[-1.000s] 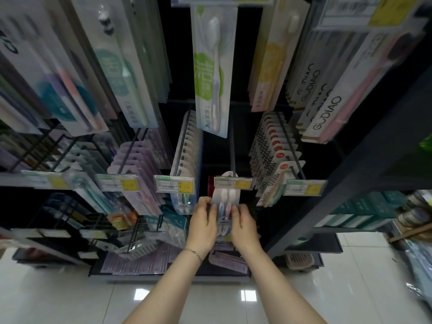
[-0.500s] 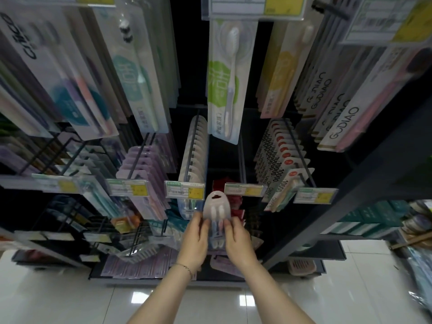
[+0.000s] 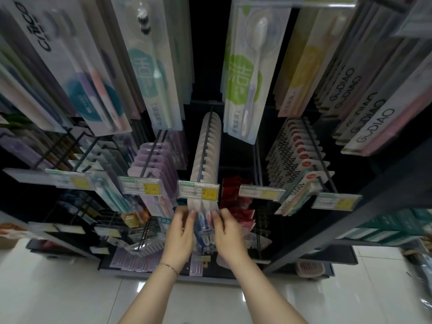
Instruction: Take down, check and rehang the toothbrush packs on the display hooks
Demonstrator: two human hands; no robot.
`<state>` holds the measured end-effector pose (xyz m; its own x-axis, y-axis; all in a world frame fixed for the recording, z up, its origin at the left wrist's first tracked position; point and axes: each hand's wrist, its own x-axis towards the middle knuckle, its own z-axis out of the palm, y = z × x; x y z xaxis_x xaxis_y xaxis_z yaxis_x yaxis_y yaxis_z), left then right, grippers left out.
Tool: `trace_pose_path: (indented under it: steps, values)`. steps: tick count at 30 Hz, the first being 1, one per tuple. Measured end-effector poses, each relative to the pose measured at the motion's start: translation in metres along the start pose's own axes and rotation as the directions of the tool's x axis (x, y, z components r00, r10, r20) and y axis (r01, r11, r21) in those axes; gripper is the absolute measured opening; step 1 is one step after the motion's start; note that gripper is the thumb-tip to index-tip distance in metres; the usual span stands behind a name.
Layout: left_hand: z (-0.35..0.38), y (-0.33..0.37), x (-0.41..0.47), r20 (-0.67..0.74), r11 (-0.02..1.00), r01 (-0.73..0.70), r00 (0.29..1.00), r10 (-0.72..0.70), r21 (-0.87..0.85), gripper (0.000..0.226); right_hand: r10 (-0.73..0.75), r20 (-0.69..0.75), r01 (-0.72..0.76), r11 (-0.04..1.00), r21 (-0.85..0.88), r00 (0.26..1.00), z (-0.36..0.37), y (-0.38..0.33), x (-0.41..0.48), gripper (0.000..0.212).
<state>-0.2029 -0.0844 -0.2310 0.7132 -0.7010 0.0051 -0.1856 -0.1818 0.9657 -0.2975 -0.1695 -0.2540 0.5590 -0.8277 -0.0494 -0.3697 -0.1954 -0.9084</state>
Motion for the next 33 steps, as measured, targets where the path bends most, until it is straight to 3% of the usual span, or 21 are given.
trace_pose_path:
  steps: [11, 23, 33]
  values:
    - [-0.003, -0.003, 0.013, 0.033, 0.996, 0.035, 0.999, -0.032, -0.081, 0.010, 0.009, -0.045, -0.008, 1.000, 0.014, 0.999, -0.003, -0.012, 0.004, 0.025]
    - [-0.003, 0.002, 0.026, 0.003, 0.998, 0.064, 0.998, -0.064, -0.012, 0.013, 0.024, -0.024, -0.025, 0.999, -0.039, 0.999, -0.005, -0.013, 0.014, 0.026]
    - [-0.005, 0.003, 0.029, -0.018, 0.999, 0.053, 0.998, -0.053, 0.001, 0.006, 0.077, 0.061, -0.080, 0.996, 0.036, 0.995, -0.005, -0.017, 0.015, 0.017]
